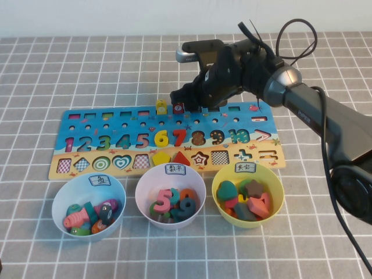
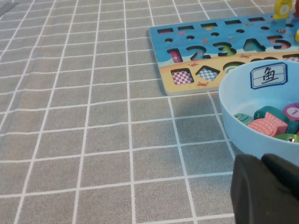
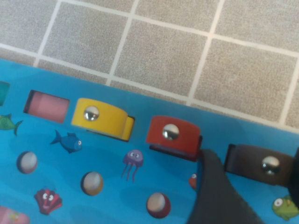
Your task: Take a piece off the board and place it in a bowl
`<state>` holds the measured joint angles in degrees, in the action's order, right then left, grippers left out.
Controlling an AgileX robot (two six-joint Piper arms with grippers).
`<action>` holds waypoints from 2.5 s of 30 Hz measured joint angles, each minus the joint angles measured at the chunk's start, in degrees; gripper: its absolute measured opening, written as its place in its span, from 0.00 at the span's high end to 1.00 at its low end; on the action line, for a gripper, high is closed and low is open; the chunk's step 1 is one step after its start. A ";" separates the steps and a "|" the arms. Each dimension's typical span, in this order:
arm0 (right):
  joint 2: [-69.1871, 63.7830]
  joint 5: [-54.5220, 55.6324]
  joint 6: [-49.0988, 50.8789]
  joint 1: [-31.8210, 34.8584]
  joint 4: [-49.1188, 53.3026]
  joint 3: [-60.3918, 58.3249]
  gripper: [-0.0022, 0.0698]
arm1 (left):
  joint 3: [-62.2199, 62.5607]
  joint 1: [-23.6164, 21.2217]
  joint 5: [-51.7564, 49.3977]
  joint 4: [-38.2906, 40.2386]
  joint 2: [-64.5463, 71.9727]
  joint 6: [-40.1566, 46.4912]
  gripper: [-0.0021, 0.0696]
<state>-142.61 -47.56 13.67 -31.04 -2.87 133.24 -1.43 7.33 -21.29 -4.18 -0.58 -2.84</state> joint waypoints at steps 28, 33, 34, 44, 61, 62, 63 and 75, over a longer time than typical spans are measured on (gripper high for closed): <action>0.00 0.00 -0.14 0.00 -0.43 0.00 0.66 | 0.00 0.00 0.00 0.00 0.00 0.00 0.97; 0.00 -0.11 -0.14 0.00 -0.43 0.00 0.67 | 0.00 0.00 0.00 0.00 0.00 0.00 0.97; 0.00 -0.19 -0.14 0.00 -0.43 0.00 0.68 | 0.00 0.00 0.00 0.00 0.00 0.00 0.97; 0.00 -0.58 -0.14 0.00 0.38 0.00 0.70 | 0.00 0.00 0.00 0.00 0.00 0.00 0.97; 2.12 -1.20 -0.14 0.00 1.25 0.00 0.71 | 0.00 0.00 0.00 0.00 0.00 0.00 0.97; 2.12 -1.31 -0.14 0.00 1.25 0.00 0.71 | 0.00 0.00 0.00 0.00 0.00 0.00 0.97; 2.26 -1.43 -0.14 0.00 1.25 0.00 0.71 | 0.00 0.00 0.00 0.00 0.00 0.00 0.97; 7.42 -8.04 -0.14 -0.14 2.33 0.00 0.71 | 0.00 0.00 0.00 0.00 0.00 0.00 0.97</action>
<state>-135.19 -55.61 13.53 -31.18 -0.54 133.24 -1.43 7.33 -21.29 -4.18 -0.58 -2.84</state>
